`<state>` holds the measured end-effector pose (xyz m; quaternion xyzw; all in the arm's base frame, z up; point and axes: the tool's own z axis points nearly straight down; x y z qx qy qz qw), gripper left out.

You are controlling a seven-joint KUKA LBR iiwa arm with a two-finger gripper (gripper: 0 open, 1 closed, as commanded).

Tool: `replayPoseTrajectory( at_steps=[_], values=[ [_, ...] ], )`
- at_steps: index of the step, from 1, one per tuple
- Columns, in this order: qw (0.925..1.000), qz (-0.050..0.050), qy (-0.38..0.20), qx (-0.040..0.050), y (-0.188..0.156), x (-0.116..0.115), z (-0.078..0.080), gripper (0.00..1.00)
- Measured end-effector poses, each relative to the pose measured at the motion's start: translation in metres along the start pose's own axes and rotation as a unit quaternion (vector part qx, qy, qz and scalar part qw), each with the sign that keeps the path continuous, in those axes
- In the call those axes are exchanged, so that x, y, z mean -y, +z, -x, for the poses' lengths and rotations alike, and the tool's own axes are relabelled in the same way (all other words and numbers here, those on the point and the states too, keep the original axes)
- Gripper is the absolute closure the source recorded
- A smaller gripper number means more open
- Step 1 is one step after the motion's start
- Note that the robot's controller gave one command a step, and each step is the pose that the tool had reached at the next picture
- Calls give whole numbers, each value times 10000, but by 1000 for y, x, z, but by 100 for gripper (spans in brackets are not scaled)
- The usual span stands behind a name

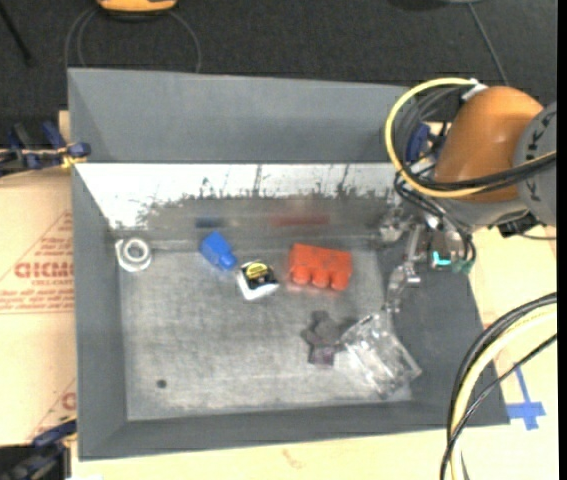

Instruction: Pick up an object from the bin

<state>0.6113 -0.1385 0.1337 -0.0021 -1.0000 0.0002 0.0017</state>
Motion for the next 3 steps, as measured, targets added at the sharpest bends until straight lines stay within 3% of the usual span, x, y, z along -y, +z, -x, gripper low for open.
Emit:
replayPoseTrajectory(
  at_steps=[1,2,3],
  values=[
    [9994,3,343,55,60,-50,32,0],
    [9994,-9,340,83,55,-47,33,100],
    [9915,-25,-1300,72,-75,-8,21,100]
  ],
)
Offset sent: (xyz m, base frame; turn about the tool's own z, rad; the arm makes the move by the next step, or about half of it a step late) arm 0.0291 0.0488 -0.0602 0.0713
